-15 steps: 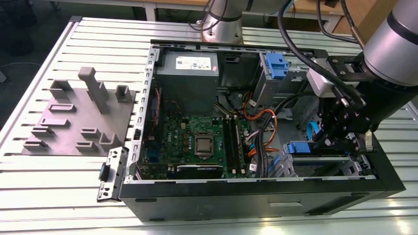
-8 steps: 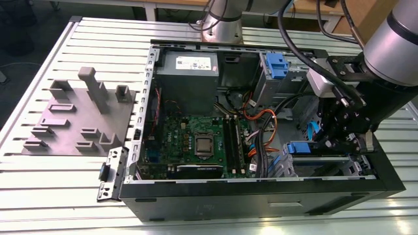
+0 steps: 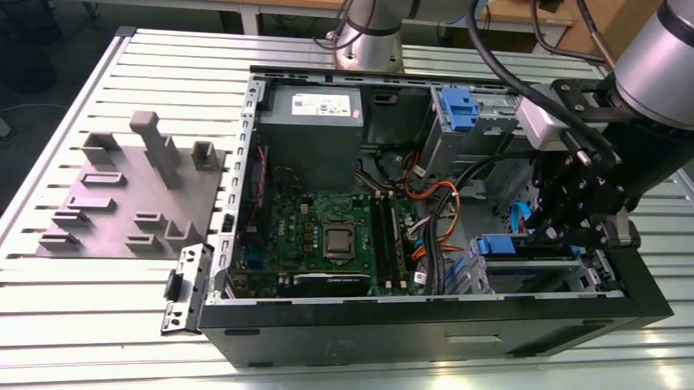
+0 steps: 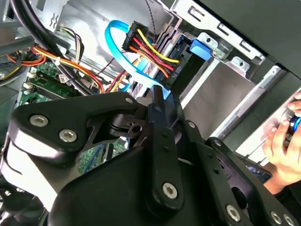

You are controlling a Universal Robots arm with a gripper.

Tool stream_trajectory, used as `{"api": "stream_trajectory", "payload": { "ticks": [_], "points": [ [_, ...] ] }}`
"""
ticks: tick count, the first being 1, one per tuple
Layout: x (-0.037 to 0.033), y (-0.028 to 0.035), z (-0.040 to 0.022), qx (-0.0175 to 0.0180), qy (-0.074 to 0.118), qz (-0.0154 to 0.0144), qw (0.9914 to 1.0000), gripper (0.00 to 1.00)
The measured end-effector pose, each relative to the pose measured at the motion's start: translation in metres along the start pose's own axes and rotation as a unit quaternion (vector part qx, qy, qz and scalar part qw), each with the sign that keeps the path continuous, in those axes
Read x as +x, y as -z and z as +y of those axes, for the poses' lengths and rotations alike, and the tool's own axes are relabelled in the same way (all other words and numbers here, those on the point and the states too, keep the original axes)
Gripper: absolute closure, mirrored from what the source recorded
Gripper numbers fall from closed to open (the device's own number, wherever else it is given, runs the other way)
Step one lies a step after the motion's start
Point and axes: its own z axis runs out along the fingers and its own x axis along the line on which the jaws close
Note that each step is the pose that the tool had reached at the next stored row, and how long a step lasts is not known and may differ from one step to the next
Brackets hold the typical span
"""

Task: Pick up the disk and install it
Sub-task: 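Insert the second disk wire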

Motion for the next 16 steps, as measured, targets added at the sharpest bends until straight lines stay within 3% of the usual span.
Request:
{"api": "stream_trajectory", "payload": {
  "ticks": [3, 5, 7, 16],
  "points": [
    [0.0000, 0.0056, -0.0002, -0.0001, 0.000, -0.0001, 1.00000, 0.76],
    [0.0000, 0.0056, -0.0002, 0.0000, 0.000, -0.0004, 1.00000, 0.78],
    [0.0000, 0.0056, -0.0002, -0.0001, 0.000, -0.0005, 1.00000, 0.89],
    [0.0000, 0.0056, -0.0002, -0.0001, 0.000, -0.0005, 1.00000, 0.89]
  ]
}}
